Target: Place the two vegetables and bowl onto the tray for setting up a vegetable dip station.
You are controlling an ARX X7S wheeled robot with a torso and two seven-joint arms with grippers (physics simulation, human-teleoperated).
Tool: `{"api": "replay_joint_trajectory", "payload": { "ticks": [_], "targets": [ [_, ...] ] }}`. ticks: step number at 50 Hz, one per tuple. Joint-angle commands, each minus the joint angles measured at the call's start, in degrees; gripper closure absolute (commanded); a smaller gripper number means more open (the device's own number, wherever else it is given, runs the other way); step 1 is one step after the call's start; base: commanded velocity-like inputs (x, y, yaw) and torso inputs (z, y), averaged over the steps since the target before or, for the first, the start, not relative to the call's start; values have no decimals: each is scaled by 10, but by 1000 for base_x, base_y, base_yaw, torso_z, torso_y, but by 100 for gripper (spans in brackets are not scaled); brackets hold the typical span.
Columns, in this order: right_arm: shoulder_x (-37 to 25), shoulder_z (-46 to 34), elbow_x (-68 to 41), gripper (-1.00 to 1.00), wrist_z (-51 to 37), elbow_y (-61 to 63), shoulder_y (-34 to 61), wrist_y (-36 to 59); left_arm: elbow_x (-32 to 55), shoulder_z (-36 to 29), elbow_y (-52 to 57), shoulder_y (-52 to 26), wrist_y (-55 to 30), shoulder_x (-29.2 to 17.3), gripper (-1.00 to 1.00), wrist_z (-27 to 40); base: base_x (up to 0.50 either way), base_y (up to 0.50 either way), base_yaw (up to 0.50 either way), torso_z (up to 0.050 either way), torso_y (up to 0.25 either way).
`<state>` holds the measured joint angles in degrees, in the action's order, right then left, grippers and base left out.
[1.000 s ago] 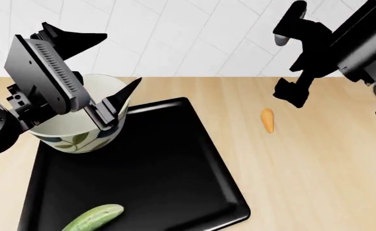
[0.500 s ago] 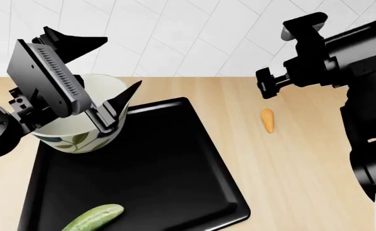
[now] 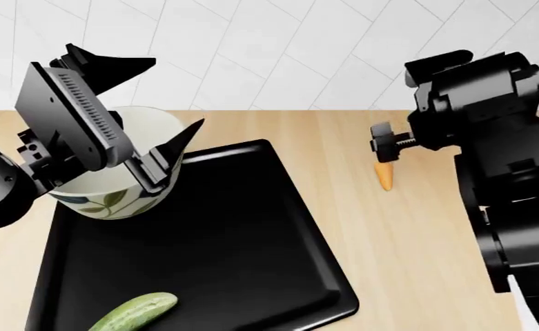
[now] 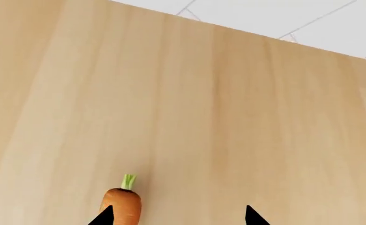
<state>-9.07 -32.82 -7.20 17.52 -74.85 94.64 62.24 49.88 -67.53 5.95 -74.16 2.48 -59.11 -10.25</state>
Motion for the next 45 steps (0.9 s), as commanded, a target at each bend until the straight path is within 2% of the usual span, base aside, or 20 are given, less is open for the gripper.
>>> {"api": "replay_joint_trajectory", "payload": {
  "ticks": [1, 27, 40, 41, 45],
  "targets": [
    [15, 56, 49, -100, 2, -1, -8, 42, 0, 2, -1, 1, 0, 1, -100, -1, 0, 0, 0, 0, 0],
    [33, 129, 62, -100, 4, -1, -57, 15, -1, 4, 2, 11, 2, -4, -100, 4, 0, 0, 0, 0, 0],
    [31, 139, 69, -100, -3, -1, -73, 14, -1, 5, 6, 16, 4, -8, -100, 8, 0, 0, 0, 0, 0],
    [31, 141, 70, 100, -12, -1, -73, 10, -1, 6, 7, 17, 4, -9, -100, 9, 0, 0, 0, 0, 0],
    [31, 145, 70, 100, -20, -1, -70, 2, -1, 6, 8, 18, 5, -10, -100, 11, 0, 0, 0, 0, 0]
  ]
}}
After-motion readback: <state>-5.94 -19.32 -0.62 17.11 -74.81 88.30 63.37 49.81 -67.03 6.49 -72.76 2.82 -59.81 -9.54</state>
